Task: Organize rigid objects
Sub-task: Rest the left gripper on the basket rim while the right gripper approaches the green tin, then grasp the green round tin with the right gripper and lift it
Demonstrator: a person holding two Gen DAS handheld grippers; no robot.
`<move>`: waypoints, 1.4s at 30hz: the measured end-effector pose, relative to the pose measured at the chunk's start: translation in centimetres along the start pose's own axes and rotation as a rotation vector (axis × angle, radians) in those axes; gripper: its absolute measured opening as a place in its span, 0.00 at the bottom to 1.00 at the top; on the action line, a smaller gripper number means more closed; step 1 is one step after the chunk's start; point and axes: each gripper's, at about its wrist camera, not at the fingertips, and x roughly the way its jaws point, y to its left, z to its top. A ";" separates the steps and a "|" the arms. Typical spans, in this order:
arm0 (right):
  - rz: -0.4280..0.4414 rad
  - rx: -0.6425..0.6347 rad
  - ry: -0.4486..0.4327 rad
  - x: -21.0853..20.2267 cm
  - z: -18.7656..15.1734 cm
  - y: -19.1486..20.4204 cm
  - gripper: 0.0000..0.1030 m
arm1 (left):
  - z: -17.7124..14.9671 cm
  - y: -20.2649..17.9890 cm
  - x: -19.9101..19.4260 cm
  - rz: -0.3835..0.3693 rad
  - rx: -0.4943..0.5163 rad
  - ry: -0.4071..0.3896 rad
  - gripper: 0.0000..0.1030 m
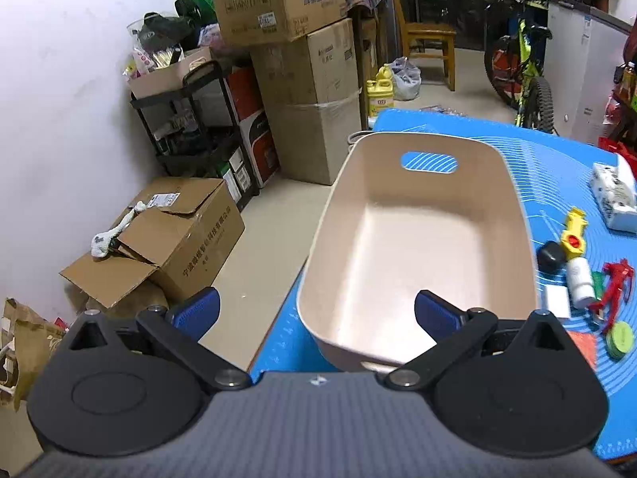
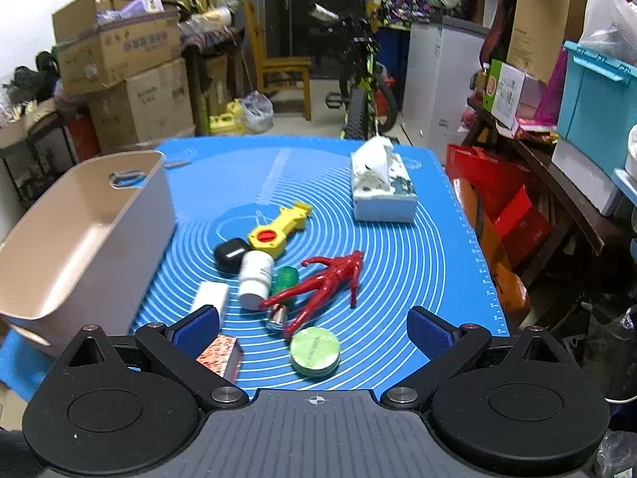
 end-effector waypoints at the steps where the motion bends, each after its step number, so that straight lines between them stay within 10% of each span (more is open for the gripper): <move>1: -0.005 0.003 0.010 0.6 0.1 -0.1 0.97 | 0.3 0.2 0.6 -0.004 0.002 0.007 1.00; 10: -0.035 0.020 0.092 6.6 -0.8 -0.4 0.95 | 2.1 1.2 5.5 -0.046 -0.005 0.069 0.97; 42: -0.080 0.090 0.234 13.0 -3.3 0.0 0.69 | 0.8 1.9 12.2 -0.155 0.024 0.247 0.11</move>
